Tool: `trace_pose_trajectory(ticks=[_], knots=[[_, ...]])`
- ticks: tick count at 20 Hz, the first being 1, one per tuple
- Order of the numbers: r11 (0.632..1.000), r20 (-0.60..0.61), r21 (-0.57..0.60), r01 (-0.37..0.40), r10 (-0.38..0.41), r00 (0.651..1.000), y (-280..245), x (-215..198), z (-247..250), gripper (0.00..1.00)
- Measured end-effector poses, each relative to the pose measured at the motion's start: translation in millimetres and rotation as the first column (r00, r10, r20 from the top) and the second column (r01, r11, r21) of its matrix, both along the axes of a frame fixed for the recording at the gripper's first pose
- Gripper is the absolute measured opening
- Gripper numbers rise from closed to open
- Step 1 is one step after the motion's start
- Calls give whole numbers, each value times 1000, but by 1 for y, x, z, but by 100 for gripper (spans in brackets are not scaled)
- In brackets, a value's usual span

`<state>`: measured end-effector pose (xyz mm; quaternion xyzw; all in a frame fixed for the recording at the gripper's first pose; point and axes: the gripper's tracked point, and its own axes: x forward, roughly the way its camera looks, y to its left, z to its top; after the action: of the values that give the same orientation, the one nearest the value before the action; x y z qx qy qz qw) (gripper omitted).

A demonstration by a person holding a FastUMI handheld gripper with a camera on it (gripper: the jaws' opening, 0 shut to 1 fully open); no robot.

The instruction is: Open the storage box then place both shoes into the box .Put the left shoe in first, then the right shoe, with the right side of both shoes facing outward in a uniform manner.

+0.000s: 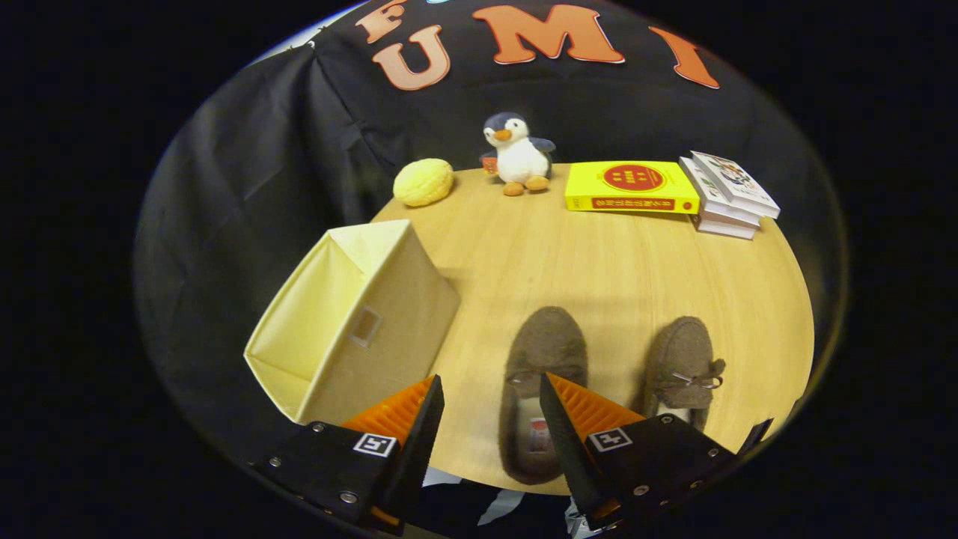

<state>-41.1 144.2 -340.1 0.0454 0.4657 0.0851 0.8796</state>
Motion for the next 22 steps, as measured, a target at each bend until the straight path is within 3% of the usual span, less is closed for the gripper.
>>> trace_pose_trajectory(ticks=[5, 10, 13, 18, 22], knots=[[994, -59, -88, -58, 53, 997, -29, -13, -40, 67], [979, -46, -198, -55, 47, 998, -44, 12, -74, 54], [974, -59, -218, -66, 55, 997, -39, 22, -86, 30], [963, -84, -269, -30, 8, 996, -51, 27, -104, 13], [984, -125, -172, 47, -69, 990, -45, 30, -100, 5]])
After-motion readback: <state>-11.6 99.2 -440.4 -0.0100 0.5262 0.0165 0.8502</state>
